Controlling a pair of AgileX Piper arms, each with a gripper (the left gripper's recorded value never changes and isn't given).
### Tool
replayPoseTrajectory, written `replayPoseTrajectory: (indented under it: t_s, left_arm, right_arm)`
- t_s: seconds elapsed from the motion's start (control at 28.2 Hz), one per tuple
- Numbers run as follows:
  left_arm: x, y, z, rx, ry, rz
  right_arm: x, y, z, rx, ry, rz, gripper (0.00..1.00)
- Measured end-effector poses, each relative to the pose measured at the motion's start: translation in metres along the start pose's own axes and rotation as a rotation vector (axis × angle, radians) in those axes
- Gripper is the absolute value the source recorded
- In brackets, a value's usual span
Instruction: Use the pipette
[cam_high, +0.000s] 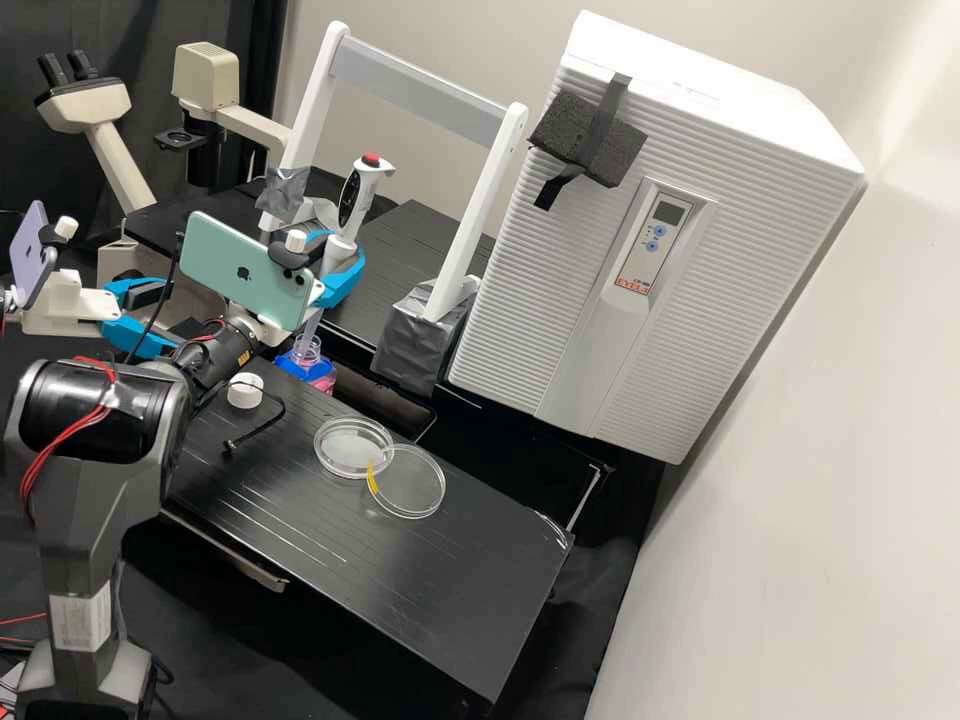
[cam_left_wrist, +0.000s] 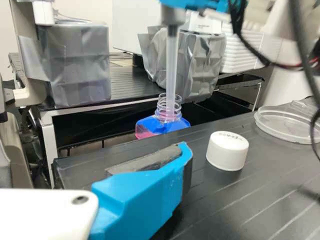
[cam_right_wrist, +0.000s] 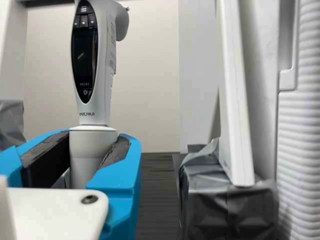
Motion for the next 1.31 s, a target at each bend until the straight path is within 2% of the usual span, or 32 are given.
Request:
replayPoseTrajectory:
  t_s: [0.39, 0.46, 0.57, 0.6, 0.71, 0.74, 0.81, 0.89, 0.99, 1.03, 1.1, 1.27, 1.31]
  left_arm:
    - [-0.0024, -0.004, 0.001, -0.009, -0.006, -0.005]
    - [-0.0035, -0.006, 0.003, -0.025, -0.014, -0.007]
    - [-0.0067, -0.007, 0.004, -0.042, -0.029, -0.013]
    - [-0.0087, -0.006, 0.007, -0.053, -0.039, -0.004]
    - [-0.011, -0.005, 0.013, -0.066, -0.069, 0.012]
    - [-0.0114, -0.004, 0.017, -0.061, -0.095, 0.02]
    - [-0.0122, -0.006, 0.021, -0.052, -0.126, 0.021]
    - [-0.0122, -0.008, 0.025, -0.034, -0.15, 0.008]
    - [-0.0126, -0.01, 0.03, -0.033, -0.183, -0.012]
    - [-0.0126, -0.011, 0.031, -0.029, -0.189, -0.015]
    - [-0.0127, -0.011, 0.032, -0.024, -0.194, -0.018]
    - [-0.0132, -0.01, 0.034, -0.014, -0.219, -0.008]
    - [-0.0133, -0.01, 0.035, -0.013, -0.225, -0.004]
  right_arm:
    - [-0.016, 0.056, -0.037, 0.089, 0.115, 0.139, 0.0]
    - [-0.024, 0.066, -0.04, 0.102, 0.131, 0.158, 0.0]
    - [-0.034, 0.077, -0.042, 0.105, 0.146, 0.165, 0.0]
    - [-0.039, 0.081, -0.04, 0.092, 0.152, 0.159, 0.0]
    - [-0.051, 0.094, -0.034, 0.057, 0.162, 0.162, 0.0]
    - [-0.057, 0.099, -0.031, 0.037, 0.165, 0.156, 0.0]
    - [-0.065, 0.107, -0.026, 0.015, 0.159, 0.162, 0.0]
    - [-0.073, 0.116, -0.02, -0.008, 0.145, 0.181, 0.0]
    - [-0.082, 0.126, -0.01, -0.037, 0.114, 0.202, 0.0]
    - [-0.085, 0.128, -0.007, -0.04, 0.107, 0.209, 0.0]
    - [-0.087, 0.13, -0.003, -0.043, 0.092, 0.211, 0.0]
    - [-0.093, 0.133, 0.008, -0.076, 0.052, 0.19, 0.0]
    - [-0.094, 0.132, 0.01, -0.09, 0.042, 0.177, 0.0]
